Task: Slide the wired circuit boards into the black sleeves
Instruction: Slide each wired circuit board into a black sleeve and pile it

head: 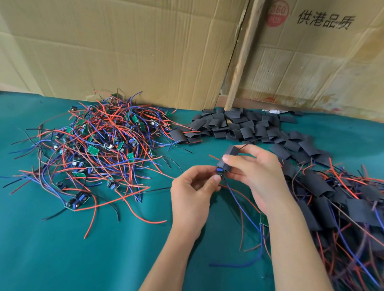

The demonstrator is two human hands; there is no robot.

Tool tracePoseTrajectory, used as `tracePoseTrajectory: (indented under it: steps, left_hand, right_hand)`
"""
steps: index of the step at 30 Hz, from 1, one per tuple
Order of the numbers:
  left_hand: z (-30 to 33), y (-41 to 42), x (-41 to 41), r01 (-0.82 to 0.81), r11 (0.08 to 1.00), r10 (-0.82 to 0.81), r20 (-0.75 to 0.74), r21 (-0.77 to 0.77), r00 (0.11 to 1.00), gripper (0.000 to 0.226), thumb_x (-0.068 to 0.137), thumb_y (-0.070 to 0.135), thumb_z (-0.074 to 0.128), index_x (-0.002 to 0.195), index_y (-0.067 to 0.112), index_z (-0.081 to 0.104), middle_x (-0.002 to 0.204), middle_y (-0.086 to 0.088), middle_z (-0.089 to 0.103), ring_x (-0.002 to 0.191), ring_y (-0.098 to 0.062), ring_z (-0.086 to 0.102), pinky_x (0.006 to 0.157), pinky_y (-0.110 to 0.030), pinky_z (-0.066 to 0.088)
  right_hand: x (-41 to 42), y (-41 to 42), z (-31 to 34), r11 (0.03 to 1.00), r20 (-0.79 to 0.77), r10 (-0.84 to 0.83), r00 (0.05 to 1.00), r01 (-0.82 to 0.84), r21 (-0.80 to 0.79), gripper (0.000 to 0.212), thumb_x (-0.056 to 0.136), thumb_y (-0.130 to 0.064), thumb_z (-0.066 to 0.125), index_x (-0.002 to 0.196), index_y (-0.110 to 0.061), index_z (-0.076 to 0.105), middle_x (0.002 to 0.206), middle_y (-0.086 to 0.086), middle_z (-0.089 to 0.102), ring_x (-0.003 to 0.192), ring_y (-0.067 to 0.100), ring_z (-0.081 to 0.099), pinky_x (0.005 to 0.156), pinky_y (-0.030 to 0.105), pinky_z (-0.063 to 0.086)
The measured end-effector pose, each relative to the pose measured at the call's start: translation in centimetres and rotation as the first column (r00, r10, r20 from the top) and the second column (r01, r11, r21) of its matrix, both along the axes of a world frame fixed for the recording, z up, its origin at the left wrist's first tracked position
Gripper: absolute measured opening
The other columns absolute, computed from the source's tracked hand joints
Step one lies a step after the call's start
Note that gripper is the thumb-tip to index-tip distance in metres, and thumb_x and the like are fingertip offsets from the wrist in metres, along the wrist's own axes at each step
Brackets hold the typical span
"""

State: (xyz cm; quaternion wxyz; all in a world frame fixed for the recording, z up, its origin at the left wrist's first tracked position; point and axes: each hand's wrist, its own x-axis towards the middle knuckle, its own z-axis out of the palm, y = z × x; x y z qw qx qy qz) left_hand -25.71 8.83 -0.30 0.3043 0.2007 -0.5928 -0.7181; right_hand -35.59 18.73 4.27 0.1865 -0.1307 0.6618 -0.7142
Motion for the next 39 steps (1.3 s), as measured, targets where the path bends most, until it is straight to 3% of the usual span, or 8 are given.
tracePoseTrajectory:
  steps: [13,19,23,27,30,34,36,39]
  left_hand:
    - [0.1,-0.3,0.0,0.055,0.987,-0.043,-0.081,0.149,0.996,0.005,0.091,0.002,0.069,0.088,0.005,0.072,0.078,-0.008,0.076,0.066,-0.014,0.071,0.059,-0.021,0.054]
    - [-0.3,0.3,-0.3,-0.102,0.988,0.108,0.043,-0.117,0.993,0.013,0.092,0.008,0.069,0.091,0.014,0.058,0.074,-0.004,0.071,0.06,-0.017,0.066,0.059,-0.027,0.052]
    - [-0.2,0.9,-0.3,-0.045,0.941,0.088,0.113,-0.334,0.99,0.02,0.087,0.022,0.073,0.087,0.024,0.053,0.065,0.014,0.062,0.053,-0.005,0.053,0.055,-0.013,0.041]
    - [-0.4,1.0,-0.4,0.017,0.917,0.041,0.136,-0.399,0.99,0.018,0.088,0.028,0.074,0.085,0.024,0.056,0.058,0.014,0.054,0.05,-0.005,0.046,0.051,-0.016,0.038]
    - [-0.2,0.6,-0.2,0.111,0.939,-0.071,0.133,-0.325,0.989,0.015,0.091,0.029,0.07,0.084,0.018,0.063,0.063,0.002,0.06,0.056,-0.015,0.052,0.057,-0.03,0.047]
    - [-0.2,-0.2,-0.5,0.064,0.996,-0.059,0.079,-0.066,0.995,0.009,0.096,0.007,0.06,0.087,0.007,0.063,0.071,-0.007,0.067,0.058,-0.015,0.059,0.053,-0.024,0.046]
    - [-0.2,-0.1,-0.5,0.071,0.996,-0.065,0.088,-0.062,0.994,0.012,0.093,-0.002,0.056,0.088,0.007,0.063,0.073,-0.005,0.067,0.057,-0.013,0.059,0.053,-0.022,0.046]
    - [-0.2,0.3,-0.5,0.085,0.986,-0.068,0.123,-0.141,0.99,0.018,0.09,-0.003,0.055,0.084,0.012,0.063,0.074,-0.003,0.067,0.056,-0.01,0.06,0.054,-0.02,0.047]
  right_hand:
    - [-0.1,0.8,0.0,0.959,0.086,0.238,0.967,-0.221,-0.176,0.037,0.079,-0.004,0.075,0.114,-0.003,0.063,0.107,0.026,0.075,0.109,0.04,0.071,0.092,0.045,0.061]
    - [-0.1,0.9,-0.1,0.955,0.122,0.292,0.948,-0.282,-0.093,0.031,0.089,0.001,0.065,0.119,-0.004,0.063,0.111,0.023,0.075,0.103,0.036,0.074,0.092,0.044,0.061]
    - [-0.1,0.6,0.0,0.96,0.137,0.264,0.955,-0.274,0.055,0.03,0.093,0.005,0.054,0.119,-0.005,0.066,0.108,0.022,0.076,0.095,0.033,0.075,0.082,0.038,0.061]
    - [0.1,1.1,0.8,0.972,0.094,0.194,0.976,-0.205,0.119,0.031,0.092,0.008,0.053,0.117,-0.006,0.064,0.096,0.023,0.077,0.08,0.03,0.074,0.067,0.033,0.062]
    - [-0.3,2.2,2.2,0.992,-0.007,-0.001,1.0,0.002,0.124,0.026,0.09,0.007,0.049,0.107,-0.005,0.065,0.084,0.021,0.077,0.063,0.023,0.07,0.043,0.026,0.049]
    - [-2.0,6.9,4.5,0.964,-0.117,-0.195,0.974,0.212,0.161,0.024,0.073,-0.008,0.054,0.091,-0.01,0.07,0.077,0.019,0.076,0.047,0.019,0.064,0.031,0.023,0.036]
    - [-1.9,9.9,5.5,0.906,-0.135,-0.179,0.975,0.217,0.363,0.026,0.066,-0.015,0.063,0.088,-0.022,0.076,0.081,0.015,0.078,0.058,0.025,0.073,0.039,0.029,0.05]
    - [-2.6,14.5,5.0,0.687,-0.265,-0.219,0.939,0.341,0.641,0.021,0.072,-0.027,0.087,0.084,-0.036,0.072,0.09,0.0,0.074,0.094,0.034,0.074,0.085,0.05,0.059]
